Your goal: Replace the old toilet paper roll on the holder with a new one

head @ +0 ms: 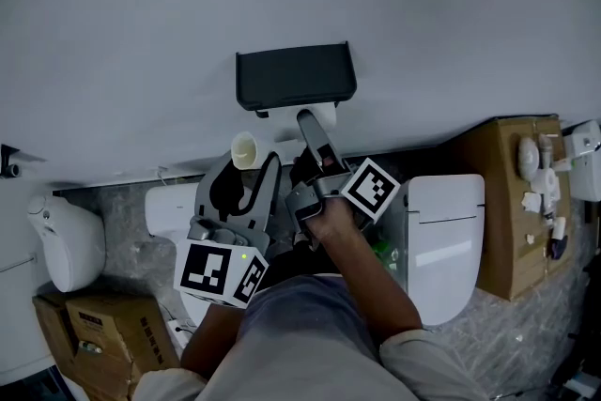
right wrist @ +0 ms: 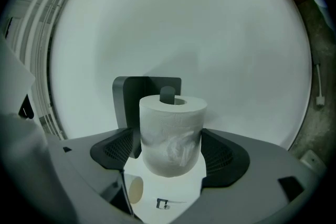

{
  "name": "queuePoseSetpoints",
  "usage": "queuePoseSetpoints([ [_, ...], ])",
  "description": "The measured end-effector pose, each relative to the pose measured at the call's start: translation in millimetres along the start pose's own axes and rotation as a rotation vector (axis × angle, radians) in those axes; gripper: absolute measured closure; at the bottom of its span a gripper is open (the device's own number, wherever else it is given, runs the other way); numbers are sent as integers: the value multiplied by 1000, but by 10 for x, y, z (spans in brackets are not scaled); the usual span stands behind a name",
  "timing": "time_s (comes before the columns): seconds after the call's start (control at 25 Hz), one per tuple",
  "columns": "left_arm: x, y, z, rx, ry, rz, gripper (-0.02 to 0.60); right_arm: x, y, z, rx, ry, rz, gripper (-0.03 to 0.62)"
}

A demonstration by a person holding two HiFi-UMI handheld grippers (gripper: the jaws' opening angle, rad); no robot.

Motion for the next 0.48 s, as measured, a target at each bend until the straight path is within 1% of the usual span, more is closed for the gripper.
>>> queuePoseSetpoints([
  [0.12,27,-80,88,18,9,17,433,-21,-13,-49,-37,7,7,201],
  [0.28,66,-235,183,48,19,30,433,-44,20,-144,-126,18,-15,201],
  [0.4,102,-369,252,63,35,61,433,-35,64,-225,-185,25,-7,201],
  [0.48,142,-477,271,80,45,78,433,-80,88,-314,-222,14,2,201],
])
Point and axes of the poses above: the fingertips, and each gripper's own axes: z forward along the fingers, x to its right, y out of its underside, the point moved 10 cm from there along -z, backward along the fingers, and after that the axes turned 10 degrees about -y, right-handed, at the moved point
